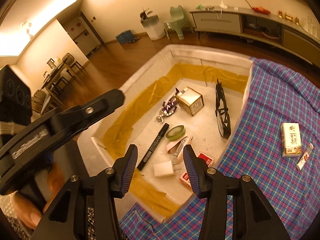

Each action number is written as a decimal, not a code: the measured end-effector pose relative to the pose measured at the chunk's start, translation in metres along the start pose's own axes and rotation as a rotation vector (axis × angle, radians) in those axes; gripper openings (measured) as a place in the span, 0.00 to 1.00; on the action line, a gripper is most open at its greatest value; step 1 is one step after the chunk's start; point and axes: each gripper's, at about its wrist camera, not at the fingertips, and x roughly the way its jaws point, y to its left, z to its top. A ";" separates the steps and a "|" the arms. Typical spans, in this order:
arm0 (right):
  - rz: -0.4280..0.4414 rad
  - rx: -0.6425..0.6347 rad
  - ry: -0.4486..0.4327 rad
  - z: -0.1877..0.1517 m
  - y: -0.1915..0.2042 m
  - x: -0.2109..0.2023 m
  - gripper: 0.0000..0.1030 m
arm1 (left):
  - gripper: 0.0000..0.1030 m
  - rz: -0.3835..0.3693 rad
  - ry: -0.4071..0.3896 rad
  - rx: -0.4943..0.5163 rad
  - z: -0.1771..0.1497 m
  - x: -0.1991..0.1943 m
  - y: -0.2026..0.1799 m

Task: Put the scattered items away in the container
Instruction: 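Open the left tool to drop the tape while the right tool drops the stapler, then move both tools back over the tissue pack and white tube on the bed, then grasp the white-red tube with the left tool while the right tool grasps the tissue pack, then carry the white tube and tissue pack over the white box with both tools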

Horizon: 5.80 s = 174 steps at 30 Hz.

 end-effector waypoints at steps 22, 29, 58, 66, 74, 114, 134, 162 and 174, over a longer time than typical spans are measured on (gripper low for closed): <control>-0.010 0.228 -0.257 -0.089 -0.087 -0.074 0.53 | 0.40 -0.042 0.028 0.258 -0.035 0.015 -0.081; -0.095 0.441 -0.270 -0.123 -0.169 -0.075 0.54 | 0.42 -0.089 0.102 0.348 -0.059 0.035 -0.120; -0.367 0.207 -0.190 -0.052 -0.273 -0.015 0.52 | 0.47 -0.092 0.321 0.514 -0.127 0.153 -0.189; -0.254 0.470 -0.447 -0.128 -0.292 -0.135 0.52 | 0.48 -0.091 0.406 0.721 -0.177 0.218 -0.250; -0.249 0.566 -0.417 -0.195 -0.299 -0.156 0.52 | 0.20 -0.053 0.382 0.722 -0.181 0.275 -0.256; -0.246 0.296 -0.367 -0.195 -0.120 -0.183 0.52 | 0.19 -0.299 0.265 0.468 -0.161 0.023 -0.169; -0.272 0.116 -0.335 -0.140 -0.037 -0.161 0.52 | 0.19 -0.363 0.115 0.319 -0.109 -0.016 -0.120; -0.205 -0.010 -0.262 -0.072 0.001 -0.088 0.52 | 0.19 -0.230 0.056 -0.013 -0.047 -0.001 0.003; -0.174 -0.066 -0.229 -0.042 0.001 -0.058 0.52 | 0.19 -0.143 0.033 -0.104 -0.030 0.011 0.045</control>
